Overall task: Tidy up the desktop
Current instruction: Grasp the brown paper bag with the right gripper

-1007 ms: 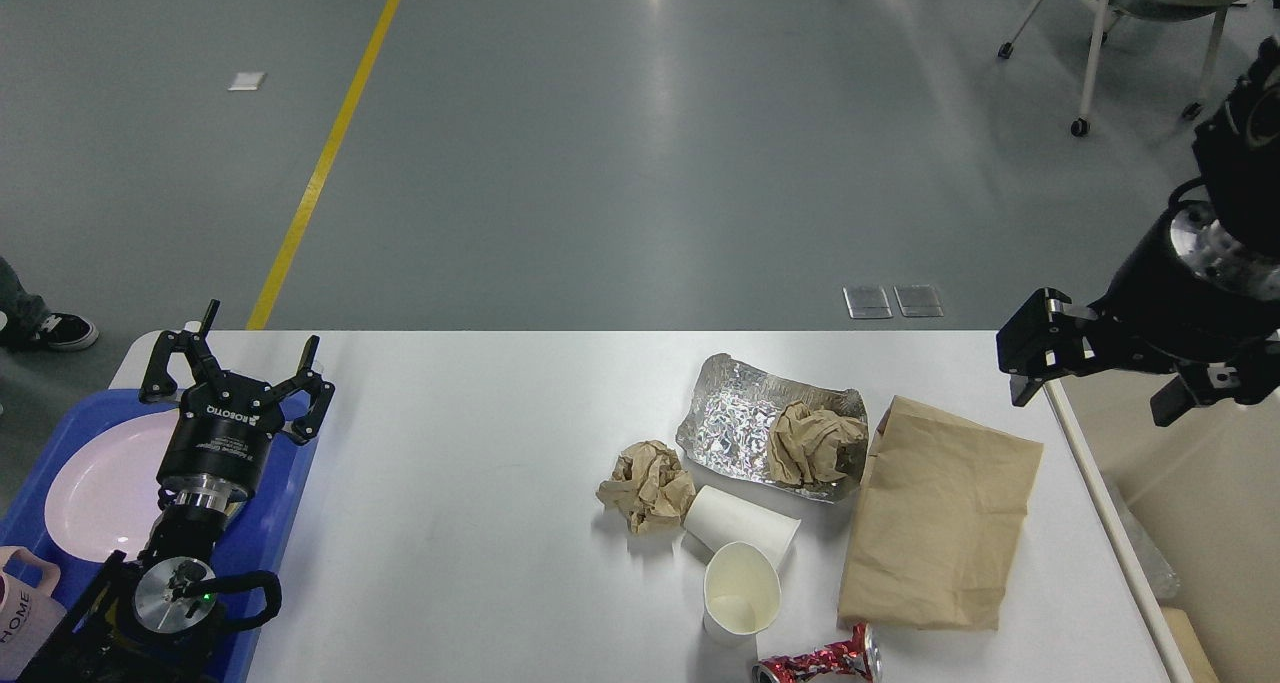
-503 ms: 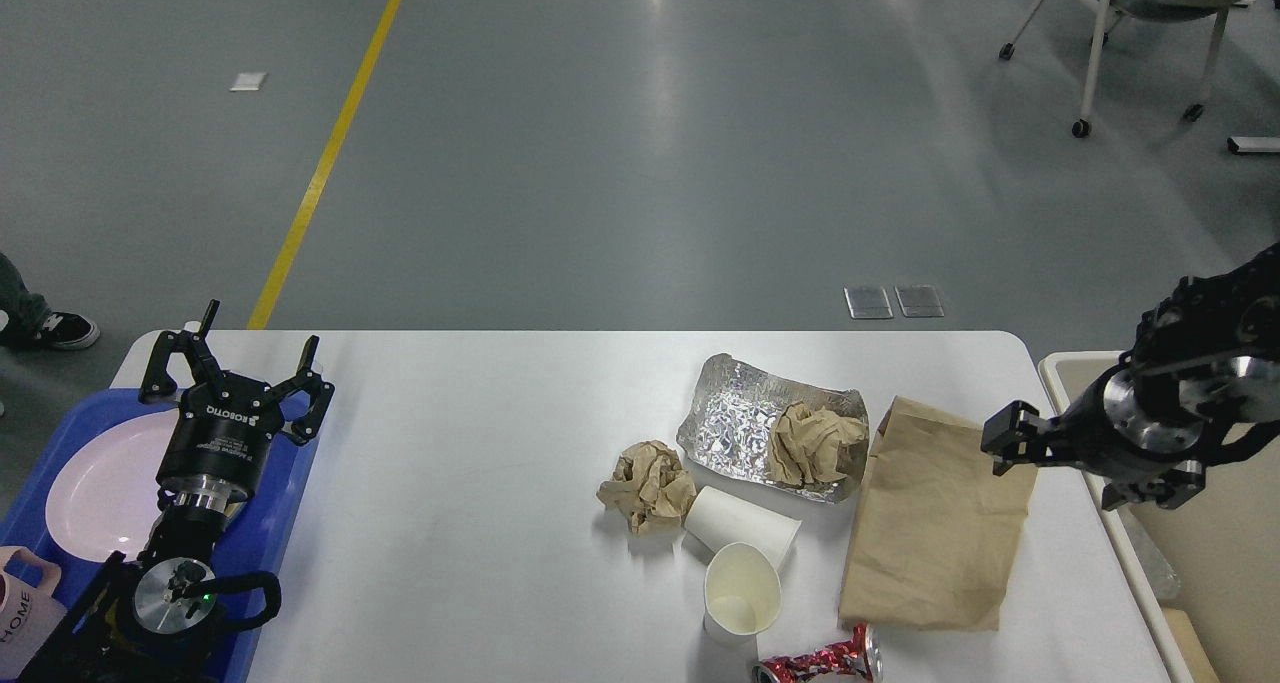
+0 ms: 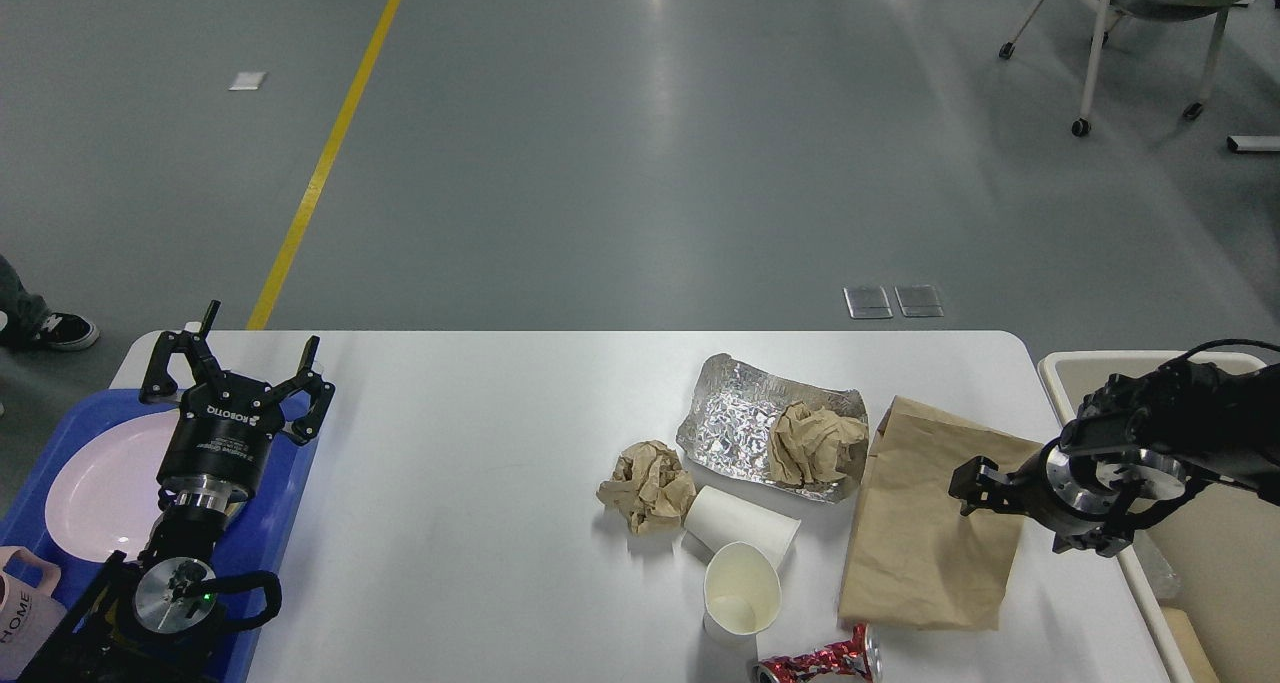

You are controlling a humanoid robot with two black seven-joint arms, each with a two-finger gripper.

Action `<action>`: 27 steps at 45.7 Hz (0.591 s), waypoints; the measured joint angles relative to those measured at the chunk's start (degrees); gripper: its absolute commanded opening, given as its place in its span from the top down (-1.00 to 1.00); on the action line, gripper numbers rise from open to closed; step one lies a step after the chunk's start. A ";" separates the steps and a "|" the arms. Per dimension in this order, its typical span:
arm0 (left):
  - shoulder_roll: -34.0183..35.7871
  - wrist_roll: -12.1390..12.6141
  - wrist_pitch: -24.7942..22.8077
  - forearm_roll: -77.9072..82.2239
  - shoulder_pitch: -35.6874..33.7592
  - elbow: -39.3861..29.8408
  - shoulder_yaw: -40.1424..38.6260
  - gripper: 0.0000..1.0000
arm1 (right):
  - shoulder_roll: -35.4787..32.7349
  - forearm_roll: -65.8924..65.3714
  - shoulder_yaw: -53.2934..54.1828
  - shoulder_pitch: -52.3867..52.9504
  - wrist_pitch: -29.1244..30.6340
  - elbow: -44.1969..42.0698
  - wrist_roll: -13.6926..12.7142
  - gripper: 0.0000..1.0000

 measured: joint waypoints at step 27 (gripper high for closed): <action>0.03 0.00 0.00 0.00 0.00 0.00 0.00 -0.94 | 1.62 0.07 2.96 -4.55 -2.82 -2.41 -0.27 -0.17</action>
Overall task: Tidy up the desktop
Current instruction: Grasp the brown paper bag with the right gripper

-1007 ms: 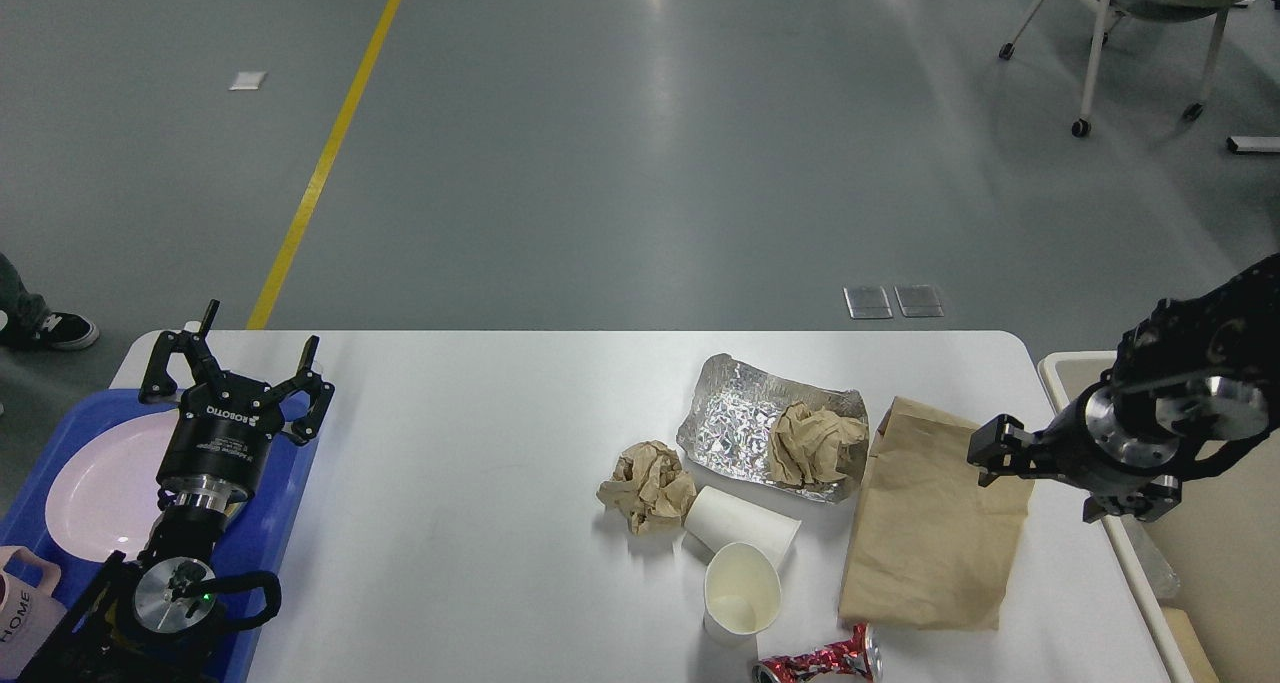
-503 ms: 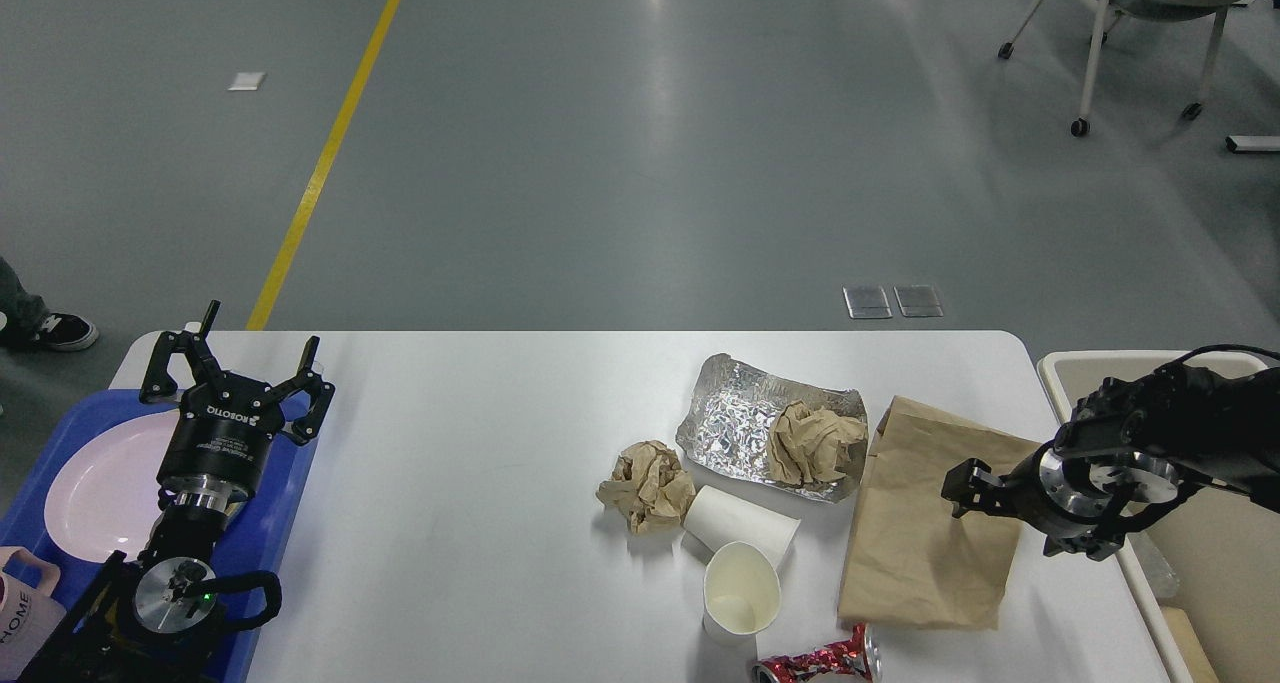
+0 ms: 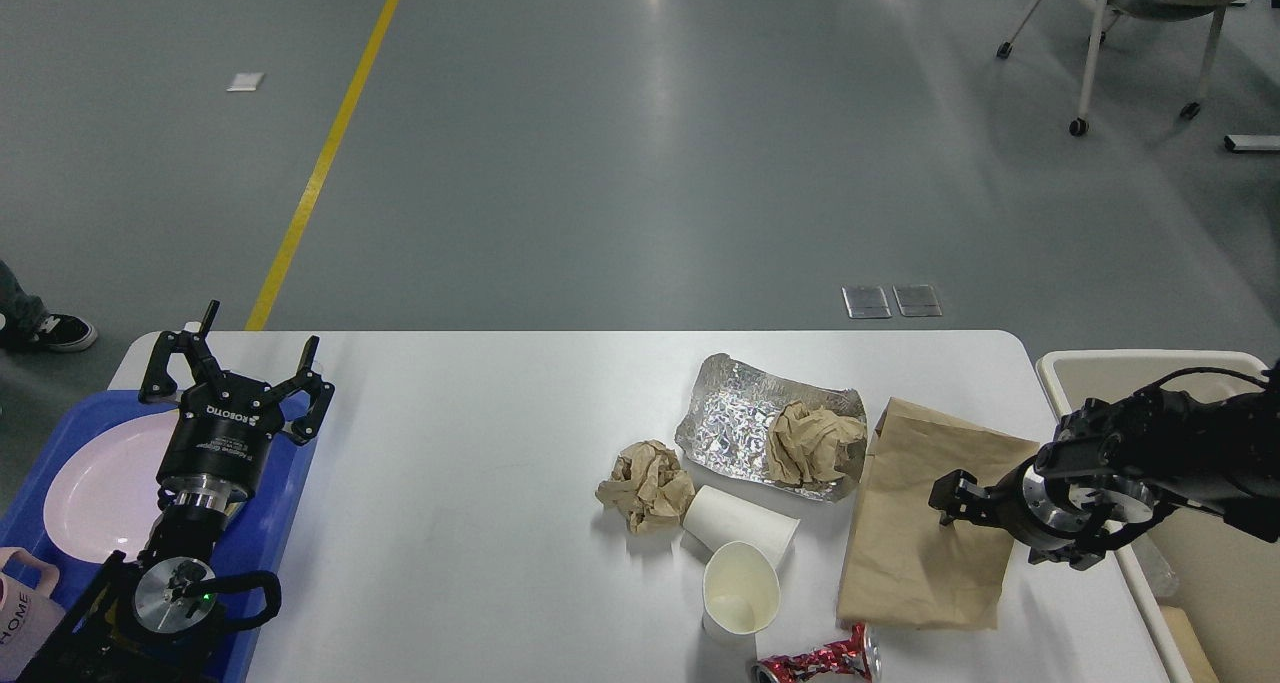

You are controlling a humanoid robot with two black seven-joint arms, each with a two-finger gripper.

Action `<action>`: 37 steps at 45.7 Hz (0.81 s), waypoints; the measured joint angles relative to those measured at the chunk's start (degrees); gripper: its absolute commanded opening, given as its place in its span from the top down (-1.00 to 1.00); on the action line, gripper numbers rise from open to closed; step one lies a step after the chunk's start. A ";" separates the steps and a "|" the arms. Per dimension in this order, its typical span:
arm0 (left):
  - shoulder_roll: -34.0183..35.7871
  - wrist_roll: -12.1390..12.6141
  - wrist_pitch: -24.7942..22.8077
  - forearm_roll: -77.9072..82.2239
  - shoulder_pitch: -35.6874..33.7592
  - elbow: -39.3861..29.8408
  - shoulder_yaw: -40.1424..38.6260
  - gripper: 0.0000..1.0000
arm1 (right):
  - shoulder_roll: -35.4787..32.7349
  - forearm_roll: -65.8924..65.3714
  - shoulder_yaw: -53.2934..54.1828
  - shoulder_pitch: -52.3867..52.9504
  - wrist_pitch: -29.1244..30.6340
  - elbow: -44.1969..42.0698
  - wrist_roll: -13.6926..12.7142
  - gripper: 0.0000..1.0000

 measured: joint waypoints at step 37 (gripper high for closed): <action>-0.03 0.00 0.00 0.00 0.00 0.00 0.00 -0.94 | -0.43 0.11 -0.01 0.00 -0.55 1.54 -0.46 1.00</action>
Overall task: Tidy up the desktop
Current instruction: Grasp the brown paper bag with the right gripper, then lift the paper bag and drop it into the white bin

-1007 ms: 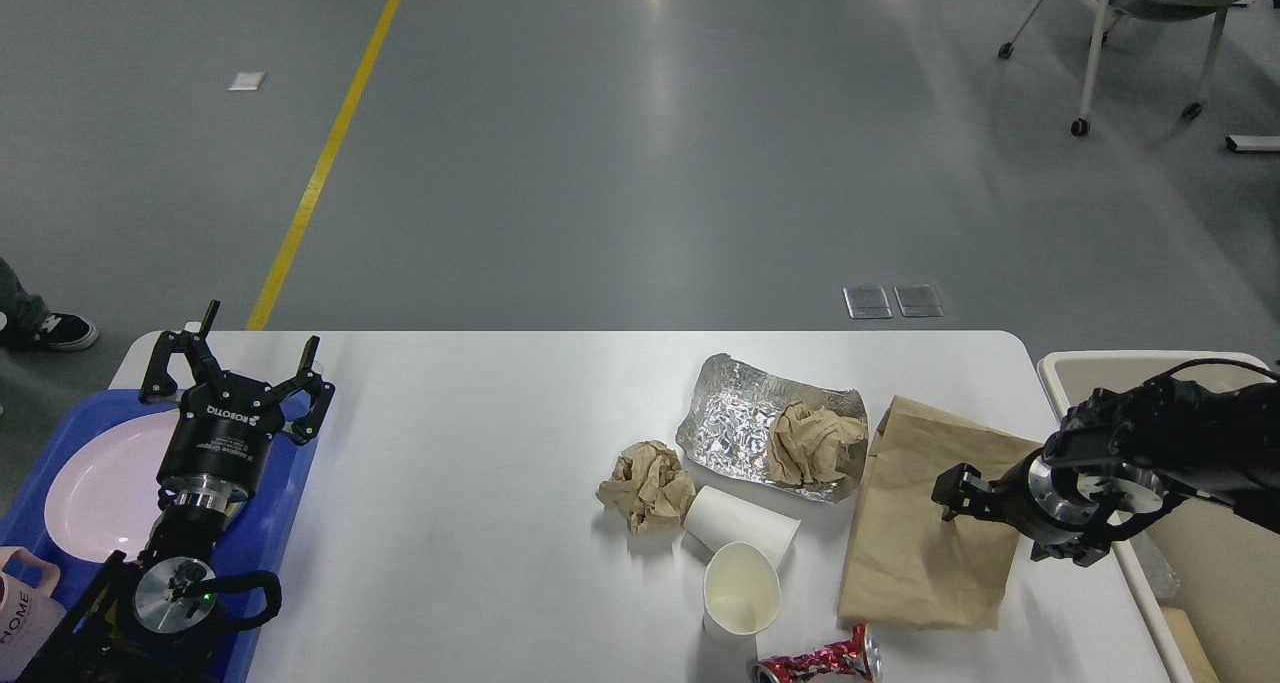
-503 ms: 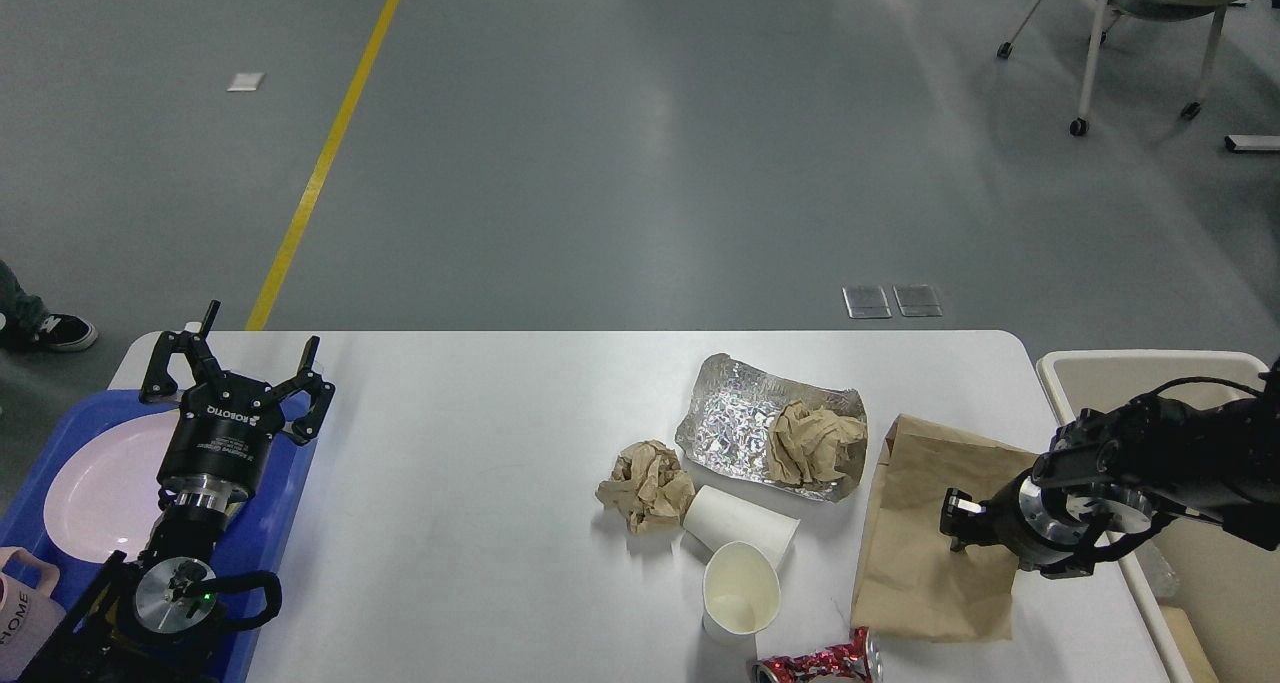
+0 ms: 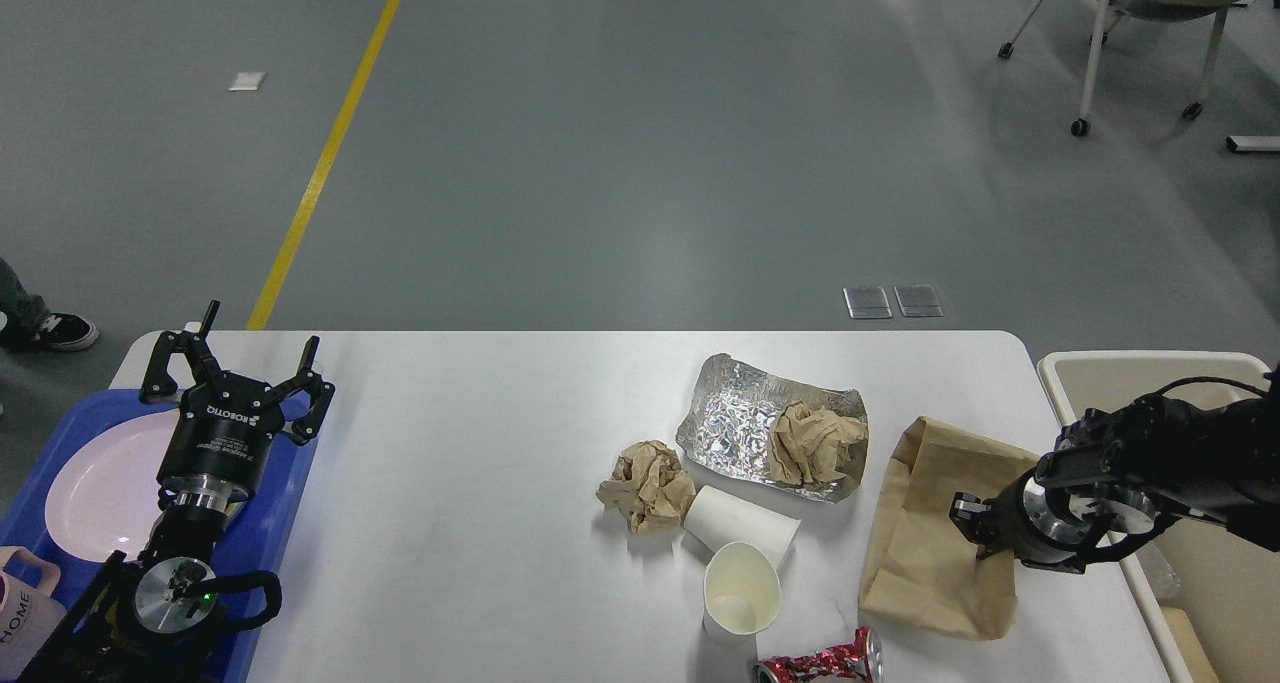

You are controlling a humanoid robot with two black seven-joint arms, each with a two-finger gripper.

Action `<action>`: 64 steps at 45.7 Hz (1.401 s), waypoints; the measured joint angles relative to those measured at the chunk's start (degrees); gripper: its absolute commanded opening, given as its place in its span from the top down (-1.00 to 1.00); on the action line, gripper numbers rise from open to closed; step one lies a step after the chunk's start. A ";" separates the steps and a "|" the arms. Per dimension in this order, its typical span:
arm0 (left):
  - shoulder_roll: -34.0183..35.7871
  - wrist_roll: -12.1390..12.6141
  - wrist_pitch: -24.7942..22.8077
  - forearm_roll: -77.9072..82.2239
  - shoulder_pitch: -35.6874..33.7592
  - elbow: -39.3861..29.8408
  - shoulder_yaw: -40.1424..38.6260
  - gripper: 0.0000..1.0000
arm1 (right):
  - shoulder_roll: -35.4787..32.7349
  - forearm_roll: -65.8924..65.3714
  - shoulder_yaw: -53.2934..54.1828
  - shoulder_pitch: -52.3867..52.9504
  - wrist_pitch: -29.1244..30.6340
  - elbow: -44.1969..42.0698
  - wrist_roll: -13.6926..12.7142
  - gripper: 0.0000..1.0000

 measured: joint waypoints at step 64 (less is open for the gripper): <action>0.01 0.09 0.03 0.00 -0.01 0.00 0.00 -0.94 | -11.66 -0.09 -22.62 67.66 26.62 36.40 -0.16 1.00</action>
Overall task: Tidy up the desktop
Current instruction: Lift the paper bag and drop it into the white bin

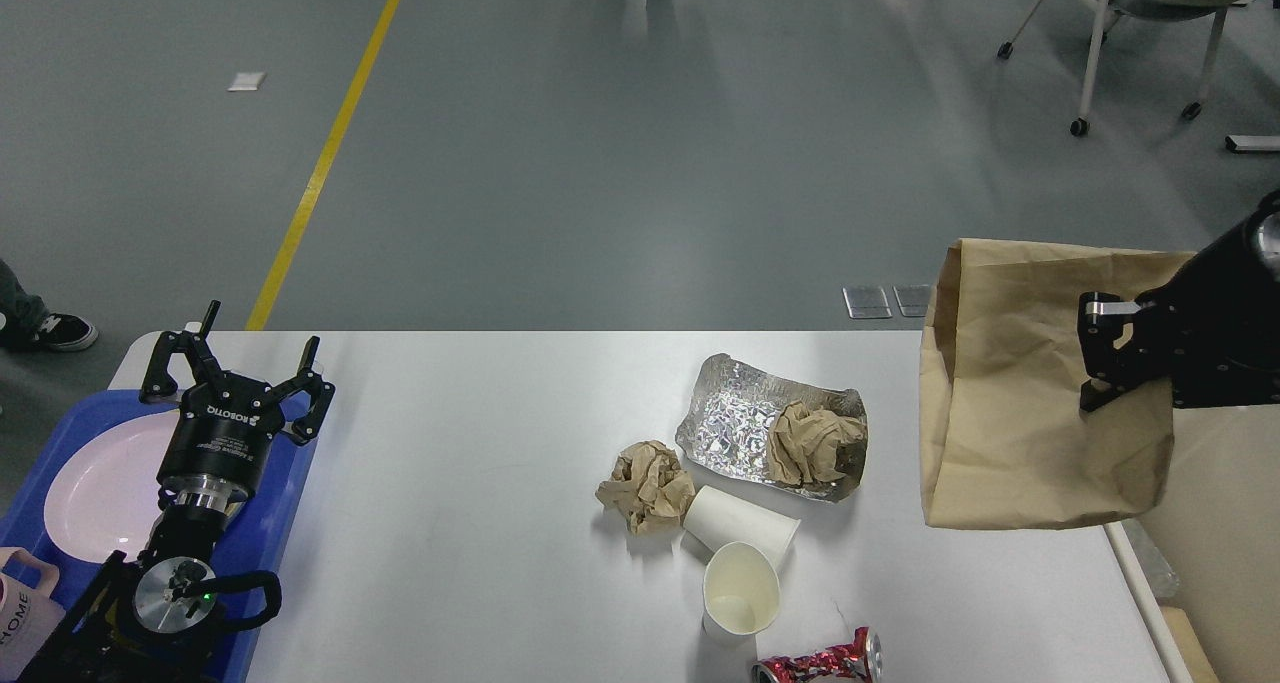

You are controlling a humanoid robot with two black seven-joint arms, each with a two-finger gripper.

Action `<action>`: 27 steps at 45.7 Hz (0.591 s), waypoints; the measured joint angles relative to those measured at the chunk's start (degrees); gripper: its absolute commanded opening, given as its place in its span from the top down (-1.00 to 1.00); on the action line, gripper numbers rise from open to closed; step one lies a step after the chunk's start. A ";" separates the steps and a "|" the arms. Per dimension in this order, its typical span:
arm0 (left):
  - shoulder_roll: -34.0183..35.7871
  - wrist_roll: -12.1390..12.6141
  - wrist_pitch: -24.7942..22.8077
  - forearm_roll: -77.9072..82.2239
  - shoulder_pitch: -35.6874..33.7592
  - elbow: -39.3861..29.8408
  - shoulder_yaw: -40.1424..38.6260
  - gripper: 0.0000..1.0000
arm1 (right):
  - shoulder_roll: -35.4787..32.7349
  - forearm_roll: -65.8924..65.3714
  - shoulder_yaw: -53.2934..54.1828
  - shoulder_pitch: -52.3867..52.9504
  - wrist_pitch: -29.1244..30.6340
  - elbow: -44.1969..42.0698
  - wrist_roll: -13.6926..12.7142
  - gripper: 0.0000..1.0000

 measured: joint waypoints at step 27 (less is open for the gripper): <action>0.00 0.00 -0.04 0.00 0.00 0.00 0.00 -0.94 | -17.77 -0.93 0.27 -34.03 -6.42 -39.33 0.45 1.00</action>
